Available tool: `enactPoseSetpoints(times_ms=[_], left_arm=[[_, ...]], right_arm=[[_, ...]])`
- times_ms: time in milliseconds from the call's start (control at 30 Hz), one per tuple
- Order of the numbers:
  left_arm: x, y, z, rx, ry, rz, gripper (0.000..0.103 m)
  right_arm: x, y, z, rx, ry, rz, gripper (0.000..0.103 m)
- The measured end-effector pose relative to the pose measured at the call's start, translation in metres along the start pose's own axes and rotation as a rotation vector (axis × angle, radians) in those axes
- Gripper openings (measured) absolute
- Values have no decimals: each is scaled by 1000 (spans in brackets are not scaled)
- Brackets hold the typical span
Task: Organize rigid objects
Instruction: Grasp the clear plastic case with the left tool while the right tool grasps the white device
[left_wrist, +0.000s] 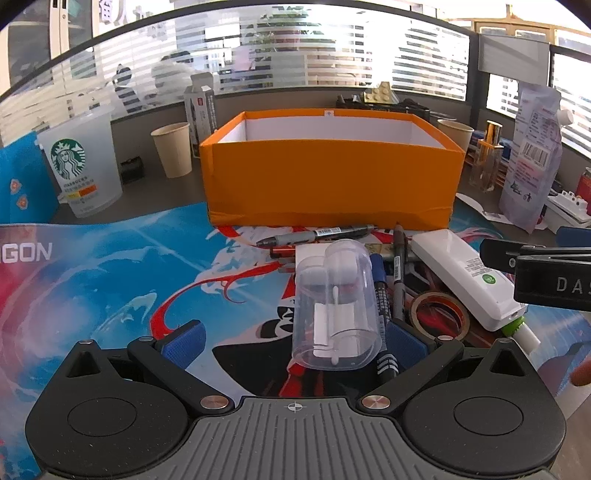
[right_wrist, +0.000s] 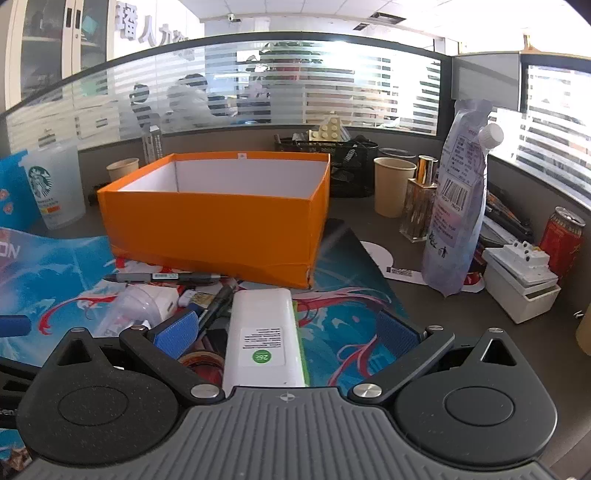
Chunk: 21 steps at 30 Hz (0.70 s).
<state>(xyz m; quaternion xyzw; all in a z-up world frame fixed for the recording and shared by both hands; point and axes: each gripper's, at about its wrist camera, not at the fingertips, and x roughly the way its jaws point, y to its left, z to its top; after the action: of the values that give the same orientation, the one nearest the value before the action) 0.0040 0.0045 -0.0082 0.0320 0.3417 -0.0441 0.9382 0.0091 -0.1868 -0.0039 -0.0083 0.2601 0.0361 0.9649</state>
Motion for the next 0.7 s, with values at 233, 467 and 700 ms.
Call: enactPoseSetpoints(times_ms=[233, 467, 700], left_arm=[[1, -1, 1, 3, 5, -8, 103], [2, -2, -1, 8, 3, -2, 103], [3, -5, -1, 28, -16, 4, 103]], right_arm=[[0, 0, 0, 15, 8, 17, 103], [1, -3, 0, 37, 9, 34, 103], [7, -5, -3, 46, 23, 47, 103]])
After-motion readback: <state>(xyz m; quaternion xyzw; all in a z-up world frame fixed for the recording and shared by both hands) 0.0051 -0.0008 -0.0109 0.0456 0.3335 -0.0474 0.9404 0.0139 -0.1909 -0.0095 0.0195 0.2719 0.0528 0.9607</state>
